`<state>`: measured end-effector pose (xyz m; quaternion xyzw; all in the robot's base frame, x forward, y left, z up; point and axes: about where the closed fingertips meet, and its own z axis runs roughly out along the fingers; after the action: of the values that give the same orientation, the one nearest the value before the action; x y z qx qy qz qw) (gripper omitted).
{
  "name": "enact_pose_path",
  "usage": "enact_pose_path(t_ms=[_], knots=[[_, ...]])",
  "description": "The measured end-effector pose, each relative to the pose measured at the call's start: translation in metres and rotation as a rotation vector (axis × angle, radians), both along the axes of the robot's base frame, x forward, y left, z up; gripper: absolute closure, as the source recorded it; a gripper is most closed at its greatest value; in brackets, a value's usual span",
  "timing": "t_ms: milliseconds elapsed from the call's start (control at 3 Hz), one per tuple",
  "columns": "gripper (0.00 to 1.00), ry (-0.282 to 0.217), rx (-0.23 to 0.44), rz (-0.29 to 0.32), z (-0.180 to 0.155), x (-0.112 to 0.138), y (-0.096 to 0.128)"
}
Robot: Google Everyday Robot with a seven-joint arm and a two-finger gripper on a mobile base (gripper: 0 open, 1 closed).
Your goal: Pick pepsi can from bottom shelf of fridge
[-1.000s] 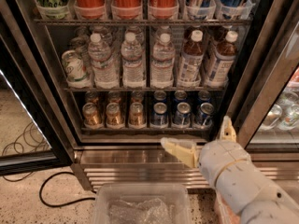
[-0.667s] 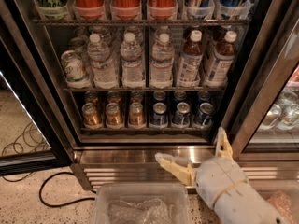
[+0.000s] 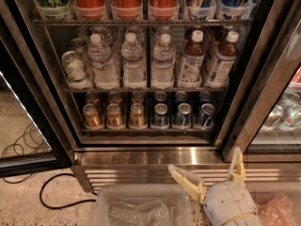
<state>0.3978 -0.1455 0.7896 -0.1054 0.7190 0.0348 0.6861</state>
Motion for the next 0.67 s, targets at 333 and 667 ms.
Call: enact_pose_path(t_ms=[333,667], knots=[[0.00,0.000,0.000,0.000,0.000,0.000,0.000],[0.00,0.008,0.005,-0.047,-0.011,-0.003,0.000]])
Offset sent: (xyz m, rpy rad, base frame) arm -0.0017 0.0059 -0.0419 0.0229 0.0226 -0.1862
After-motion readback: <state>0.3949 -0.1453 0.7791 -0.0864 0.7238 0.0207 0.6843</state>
